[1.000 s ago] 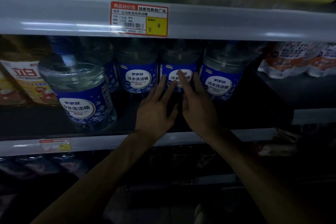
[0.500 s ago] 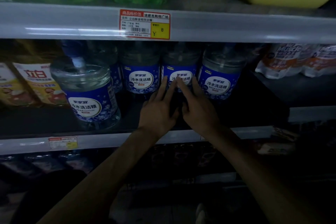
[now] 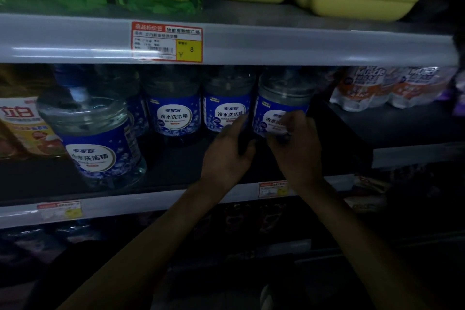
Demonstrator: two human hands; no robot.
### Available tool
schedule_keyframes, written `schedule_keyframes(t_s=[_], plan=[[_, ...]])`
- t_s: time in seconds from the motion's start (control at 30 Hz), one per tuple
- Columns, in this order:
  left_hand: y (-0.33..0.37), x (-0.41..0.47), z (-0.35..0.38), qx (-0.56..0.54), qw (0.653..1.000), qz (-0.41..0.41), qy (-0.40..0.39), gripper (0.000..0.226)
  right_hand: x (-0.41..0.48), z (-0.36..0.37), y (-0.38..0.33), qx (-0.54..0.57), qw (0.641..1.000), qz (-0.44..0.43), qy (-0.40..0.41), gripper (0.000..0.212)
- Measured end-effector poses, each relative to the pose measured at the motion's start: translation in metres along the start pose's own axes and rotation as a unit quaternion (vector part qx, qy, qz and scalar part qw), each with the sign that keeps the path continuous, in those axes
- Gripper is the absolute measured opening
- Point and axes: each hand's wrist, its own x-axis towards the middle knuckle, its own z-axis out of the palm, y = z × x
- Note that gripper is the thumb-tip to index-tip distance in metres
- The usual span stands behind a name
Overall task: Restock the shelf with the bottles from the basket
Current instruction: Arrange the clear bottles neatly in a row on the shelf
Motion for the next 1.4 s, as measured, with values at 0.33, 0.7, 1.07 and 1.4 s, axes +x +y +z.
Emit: schedule_keyframes(t_s=[0.33,0.7,1.07,1.4], plan=[[0.029,0.03,0.043,-0.198,0.979,-0.017,0.038,0.068,0.027,0.018,0.036,0.148,0.972,0.175,0.046,0.077],[0.036,0.027,0.063,-0.286,0.948,-0.093,0.105,0.05,0.036,0.007,0.045,0.244,0.952,0.185,-0.008,0.077],[0.034,0.046,0.051,-0.218,0.971,-0.08,0.054,0.061,0.054,-0.018,0.068,0.219,0.958,0.141,-0.123,0.082],[0.029,0.029,0.031,-0.261,0.958,-0.106,0.047,0.058,0.016,-0.026,0.051,0.185,0.975,0.075,-0.092,0.08]])
